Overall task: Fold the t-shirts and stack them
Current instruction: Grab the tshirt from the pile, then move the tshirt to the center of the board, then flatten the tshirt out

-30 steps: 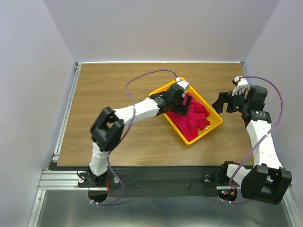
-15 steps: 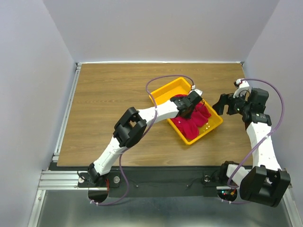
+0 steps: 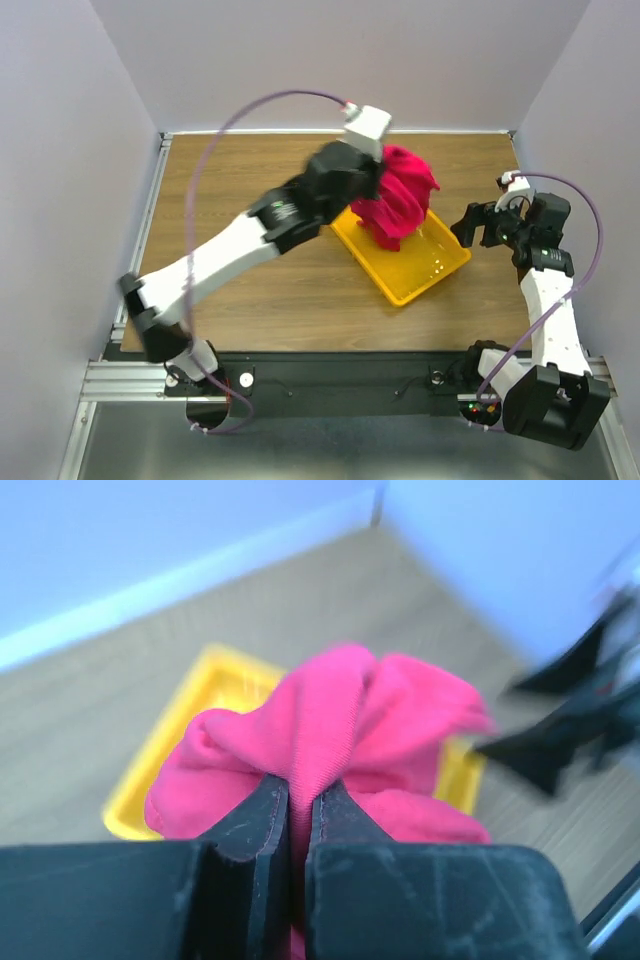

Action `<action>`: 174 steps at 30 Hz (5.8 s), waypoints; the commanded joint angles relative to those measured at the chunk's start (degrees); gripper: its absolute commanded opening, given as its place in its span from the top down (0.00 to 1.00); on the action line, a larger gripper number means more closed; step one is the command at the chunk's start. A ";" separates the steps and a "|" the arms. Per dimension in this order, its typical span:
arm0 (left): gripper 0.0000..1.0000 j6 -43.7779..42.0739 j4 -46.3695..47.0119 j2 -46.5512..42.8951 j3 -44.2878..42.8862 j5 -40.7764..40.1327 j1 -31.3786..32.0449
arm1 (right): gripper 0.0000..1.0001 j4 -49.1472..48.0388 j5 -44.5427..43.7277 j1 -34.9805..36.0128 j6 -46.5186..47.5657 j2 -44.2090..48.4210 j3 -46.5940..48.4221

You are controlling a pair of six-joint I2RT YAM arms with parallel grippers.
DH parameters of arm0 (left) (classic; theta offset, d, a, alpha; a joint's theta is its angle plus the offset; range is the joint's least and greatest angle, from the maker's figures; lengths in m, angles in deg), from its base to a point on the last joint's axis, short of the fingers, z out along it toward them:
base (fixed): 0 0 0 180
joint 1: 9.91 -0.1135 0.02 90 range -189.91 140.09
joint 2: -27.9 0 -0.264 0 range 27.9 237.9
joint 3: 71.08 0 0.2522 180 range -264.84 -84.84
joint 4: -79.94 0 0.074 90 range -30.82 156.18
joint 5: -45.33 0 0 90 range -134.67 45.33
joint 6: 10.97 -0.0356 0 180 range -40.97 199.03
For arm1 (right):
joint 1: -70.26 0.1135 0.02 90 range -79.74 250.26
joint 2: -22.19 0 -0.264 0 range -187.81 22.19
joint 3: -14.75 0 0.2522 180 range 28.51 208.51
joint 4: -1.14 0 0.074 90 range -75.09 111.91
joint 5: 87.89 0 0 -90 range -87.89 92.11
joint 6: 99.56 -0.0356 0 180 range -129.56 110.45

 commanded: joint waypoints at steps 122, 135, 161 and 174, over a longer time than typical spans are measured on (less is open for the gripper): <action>1.00 19.95 19.49 -8.61 45.32 18.22 -62.21 | 0.00 -5.54 0.10 -2.31 2.53 0.13 -6.51; 1.00 63.62 14.31 -22.84 61.48 1.52 -68.02 | 0.00 -5.54 0.45 -2.31 2.26 -0.31 -6.16; 0.69 73.23 8.07 2.81 40.06 -4.81 -67.58 | 0.00 -5.54 -0.60 -2.31 2.44 0.13 -6.51; 0.13 67.60 8.50 -3.76 40.13 -1.38 -66.43 | 0.00 -5.46 0.54 -2.31 3.23 0.39 -6.95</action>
